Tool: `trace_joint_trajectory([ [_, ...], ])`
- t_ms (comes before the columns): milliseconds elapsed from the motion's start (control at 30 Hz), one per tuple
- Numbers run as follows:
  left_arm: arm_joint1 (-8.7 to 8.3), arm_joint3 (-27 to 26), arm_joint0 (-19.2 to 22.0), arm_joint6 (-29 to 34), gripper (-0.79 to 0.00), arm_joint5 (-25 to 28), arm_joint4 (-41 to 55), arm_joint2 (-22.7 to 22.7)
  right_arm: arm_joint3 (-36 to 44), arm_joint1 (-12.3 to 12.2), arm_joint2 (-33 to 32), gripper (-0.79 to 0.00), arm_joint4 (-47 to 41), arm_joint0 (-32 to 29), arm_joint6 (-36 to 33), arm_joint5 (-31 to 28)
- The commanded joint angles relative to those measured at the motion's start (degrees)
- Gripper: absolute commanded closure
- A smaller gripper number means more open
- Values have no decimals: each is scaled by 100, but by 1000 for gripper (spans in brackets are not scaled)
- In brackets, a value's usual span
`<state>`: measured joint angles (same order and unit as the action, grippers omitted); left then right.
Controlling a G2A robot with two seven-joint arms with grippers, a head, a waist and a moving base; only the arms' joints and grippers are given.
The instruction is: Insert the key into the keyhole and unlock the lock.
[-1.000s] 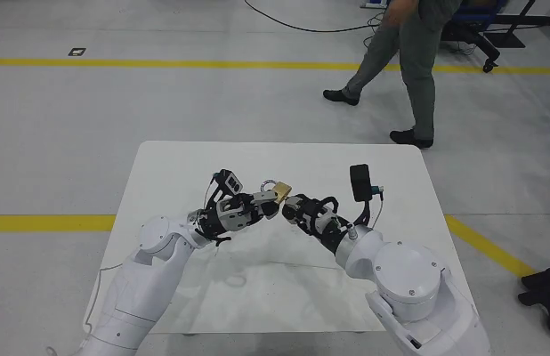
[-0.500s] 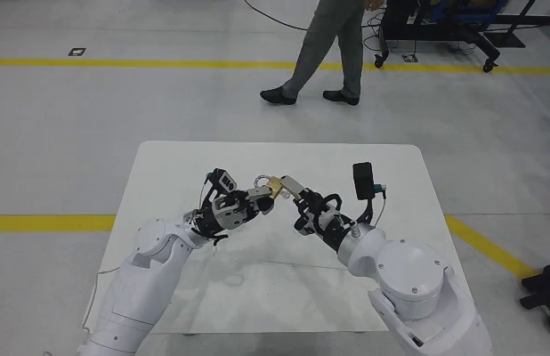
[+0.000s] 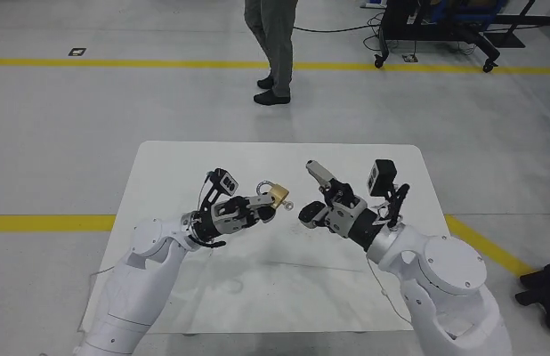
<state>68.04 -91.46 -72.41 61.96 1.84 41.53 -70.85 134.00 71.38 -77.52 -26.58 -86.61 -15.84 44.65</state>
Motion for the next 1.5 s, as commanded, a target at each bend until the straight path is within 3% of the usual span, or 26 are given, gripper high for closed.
trace_joint_trajectory([
  [0, -17, -21, 3, 130, 0, -31, -44, -26, -28, -66, -132, -785, 188, 19, -479, 124],
  [67, -33, -38, -5, 301, 0, -84, -39, -36, -20, -151, -218, -785, 582, 35, -910, 219],
  [133, -52, -51, -1, 453, 0, -173, -137, -15, -60, -222, -291, -603, 925, 52, -1214, 190],
  [267, -63, -34, 12, 657, 0, -282, -112, 68, -179, -315, -118, -379, 1339, 131, -1756, 120],
  [467, -81, -6, 47, 748, 0, -319, -159, 123, -318, -384, 112, -302, 1603, 294, -2088, 50],
  [500, -85, -3, 45, 750, 0, -316, -153, 116, -326, -392, 125, -252, 1600, 307, -2116, 39],
  [967, -113, 55, 141, 805, 0, -284, -76, 151, -432, -472, 352, -286, 1581, 519, -2263, 119],
  [1200, -121, 160, 239, 846, 0, -330, -86, 222, -500, -485, 465, -191, 1421, 623, -2222, 75],
  [1333, -121, 212, 290, 866, 0, -338, -57, 262, -546, -491, 495, 0, 1301, 660, -2188, 36],
  [1467, -124, 259, 330, 867, 0, -336, -37, 287, -590, -495, 470, 0, 1141, 677, -2119, -19],
])
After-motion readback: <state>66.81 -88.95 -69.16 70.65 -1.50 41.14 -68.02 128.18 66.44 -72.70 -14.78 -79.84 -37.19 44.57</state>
